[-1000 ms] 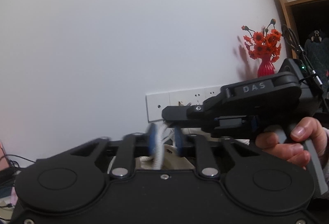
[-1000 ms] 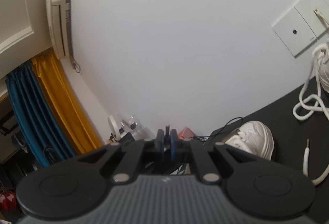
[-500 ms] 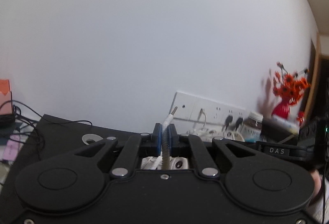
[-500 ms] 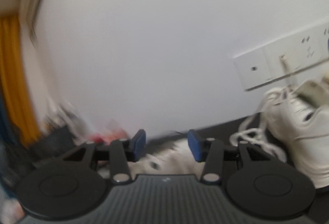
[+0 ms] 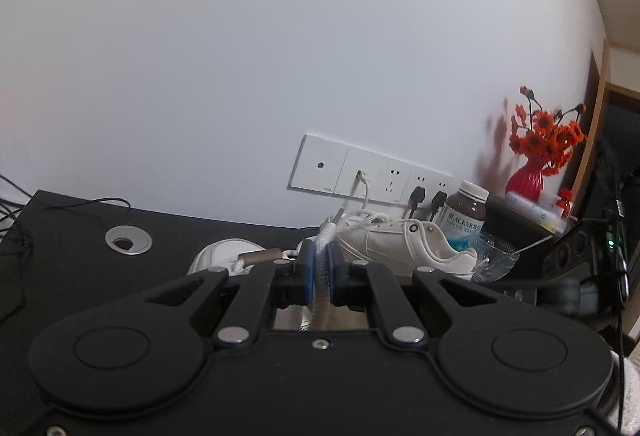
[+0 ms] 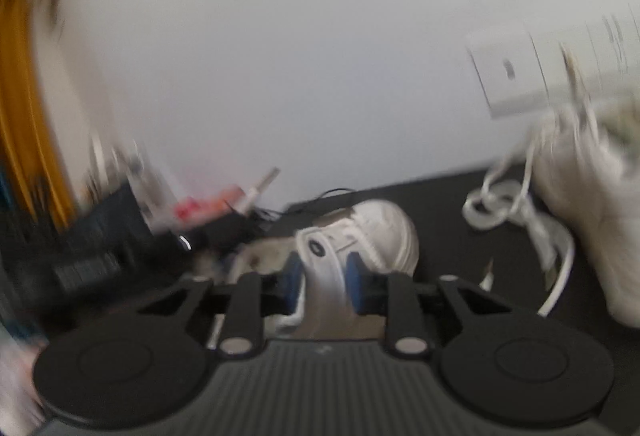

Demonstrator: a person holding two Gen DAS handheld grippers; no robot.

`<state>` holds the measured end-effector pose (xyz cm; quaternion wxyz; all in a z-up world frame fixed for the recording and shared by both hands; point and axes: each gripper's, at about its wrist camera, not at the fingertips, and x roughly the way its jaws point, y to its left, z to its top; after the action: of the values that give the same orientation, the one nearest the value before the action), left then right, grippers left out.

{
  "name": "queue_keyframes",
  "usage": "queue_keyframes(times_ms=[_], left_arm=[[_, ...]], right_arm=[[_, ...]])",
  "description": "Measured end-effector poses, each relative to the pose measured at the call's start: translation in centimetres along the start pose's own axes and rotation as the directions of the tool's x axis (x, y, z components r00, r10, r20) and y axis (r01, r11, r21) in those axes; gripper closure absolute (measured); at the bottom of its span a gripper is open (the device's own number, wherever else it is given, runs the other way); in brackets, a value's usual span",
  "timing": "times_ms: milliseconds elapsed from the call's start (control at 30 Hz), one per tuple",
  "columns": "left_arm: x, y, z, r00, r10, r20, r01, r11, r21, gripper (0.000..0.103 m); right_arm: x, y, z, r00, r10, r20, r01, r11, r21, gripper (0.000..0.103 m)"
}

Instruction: Lace up shoes with both hands

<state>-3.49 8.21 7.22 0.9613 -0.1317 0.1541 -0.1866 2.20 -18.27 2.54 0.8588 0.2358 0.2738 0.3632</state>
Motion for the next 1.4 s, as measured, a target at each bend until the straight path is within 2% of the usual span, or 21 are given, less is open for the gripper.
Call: queue_keyframes(times_ms=[67, 133, 200, 267, 333, 467, 500, 600, 833, 933, 1067, 1400], left_arm=[[0.2, 0.2, -0.5, 1.000, 0.015, -0.006, -0.015, 1.000, 0.018, 0.096], [0.4, 0.4, -0.8, 1.000, 0.021, -0.012, -0.021, 0.999, 0.024, 0.096], [0.4, 0.8, -1.0, 1.000, 0.020, -0.017, -0.020, 1.000, 0.019, 0.094], [0.3, 0.8, -1.0, 1.000, 0.019, -0.016, -0.019, 0.999, 0.026, 0.093], [0.3, 0.5, -1.3, 1.000, 0.028, -0.014, -0.027, 0.997, 0.068, 0.091], [0.8, -0.2, -2.1, 0.998, 0.026, -0.050, -0.019, 0.992, 0.127, 0.089], [0.9, -0.2, -2.2, 0.998, 0.023, -0.055, -0.015, 0.991, 0.133, 0.088], [0.9, -0.1, -2.2, 0.998, 0.017, -0.056, -0.010, 0.992, 0.127, 0.089], [0.2, 1.1, -1.8, 1.000, -0.015, -0.024, 0.016, 0.999, 0.036, 0.091], [0.5, 0.8, -2.0, 0.999, -0.018, -0.027, 0.019, 0.998, 0.066, 0.091], [0.7, -0.2, -2.3, 0.999, -0.002, -0.034, 0.007, 0.988, 0.153, 0.091], [0.5, 0.0, -2.2, 0.999, -0.025, -0.020, 0.028, 0.989, 0.142, 0.094]], right_arm=[[-0.3, -1.4, -0.2, 0.999, 0.040, 0.014, -0.042, 0.986, 0.162, 0.080], [-0.3, -2.9, -0.7, 0.996, 0.078, 0.045, -0.088, 0.940, 0.329, 0.080], [-0.2, -4.5, -1.6, 0.990, 0.113, 0.087, -0.141, 0.861, 0.488, 0.080], [0.0, -6.0, -2.6, 0.981, 0.142, 0.134, -0.194, 0.758, 0.623, 0.080], [0.1, -6.8, -3.2, 0.973, 0.163, 0.165, -0.232, 0.677, 0.698, 0.080], [0.6, -7.7, -4.2, 0.961, 0.196, 0.197, -0.275, 0.562, 0.780, 0.080], [0.7, -7.8, -4.2, 0.959, 0.203, 0.200, -0.280, 0.546, 0.790, 0.080], [0.6, -7.7, -4.0, 0.958, 0.204, 0.199, -0.281, 0.556, 0.782, 0.080], [0.3, -7.0, -3.6, 0.961, 0.194, 0.195, -0.274, 0.595, 0.756, 0.080], [0.2, -6.8, -3.6, 0.963, 0.189, 0.194, -0.270, 0.599, 0.754, 0.080], [0.1, -6.5, -3.4, 0.964, 0.185, 0.193, -0.266, 0.600, 0.754, 0.080], [0.0, -5.7, -3.0, 0.964, 0.183, 0.193, -0.265, 0.604, 0.752, 0.080]])
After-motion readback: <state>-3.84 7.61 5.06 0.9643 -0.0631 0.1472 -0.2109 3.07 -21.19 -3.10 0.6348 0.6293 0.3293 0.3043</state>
